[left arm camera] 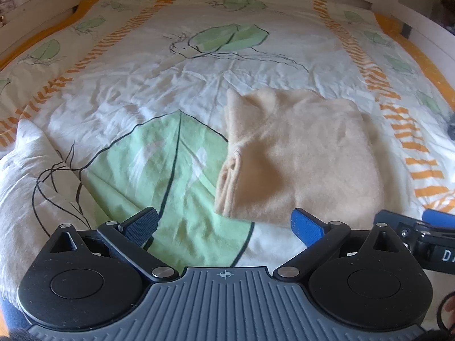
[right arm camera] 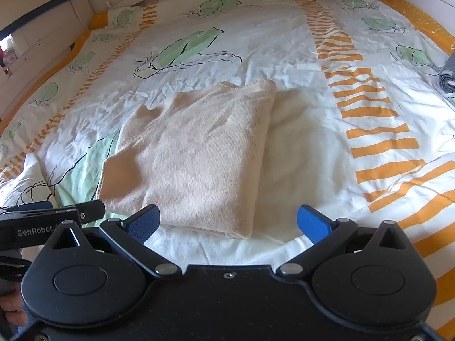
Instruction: Fold small clothes
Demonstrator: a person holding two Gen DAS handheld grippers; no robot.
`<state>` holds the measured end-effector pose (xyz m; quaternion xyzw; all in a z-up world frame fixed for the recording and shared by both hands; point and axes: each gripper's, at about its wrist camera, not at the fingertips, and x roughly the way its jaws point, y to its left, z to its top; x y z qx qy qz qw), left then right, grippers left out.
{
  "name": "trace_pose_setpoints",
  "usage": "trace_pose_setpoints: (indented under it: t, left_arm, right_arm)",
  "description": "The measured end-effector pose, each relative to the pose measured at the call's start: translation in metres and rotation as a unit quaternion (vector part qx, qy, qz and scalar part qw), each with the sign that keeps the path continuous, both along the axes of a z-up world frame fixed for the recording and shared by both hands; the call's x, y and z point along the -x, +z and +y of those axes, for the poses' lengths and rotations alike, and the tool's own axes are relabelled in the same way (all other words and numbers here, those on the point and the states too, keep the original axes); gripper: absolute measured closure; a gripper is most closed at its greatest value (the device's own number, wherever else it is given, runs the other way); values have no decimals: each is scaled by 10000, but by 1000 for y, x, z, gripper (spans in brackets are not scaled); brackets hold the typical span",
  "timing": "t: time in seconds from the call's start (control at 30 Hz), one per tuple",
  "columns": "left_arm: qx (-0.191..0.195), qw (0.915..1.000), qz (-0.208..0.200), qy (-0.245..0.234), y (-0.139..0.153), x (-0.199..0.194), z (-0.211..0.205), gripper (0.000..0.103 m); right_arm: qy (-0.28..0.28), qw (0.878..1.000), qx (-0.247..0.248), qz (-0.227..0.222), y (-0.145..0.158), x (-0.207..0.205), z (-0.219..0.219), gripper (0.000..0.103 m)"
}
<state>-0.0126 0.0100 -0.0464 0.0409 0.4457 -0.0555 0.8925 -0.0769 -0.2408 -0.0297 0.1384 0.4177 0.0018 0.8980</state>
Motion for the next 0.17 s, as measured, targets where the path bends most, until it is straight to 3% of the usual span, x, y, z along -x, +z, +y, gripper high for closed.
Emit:
trace_pose_setpoints:
  t: [0.17]
  left_arm:
    - [-25,10000,18,-18,-2,-4,1,2]
  right_arm:
    - [-6,10000,-42,77,-4,-3,0,1]
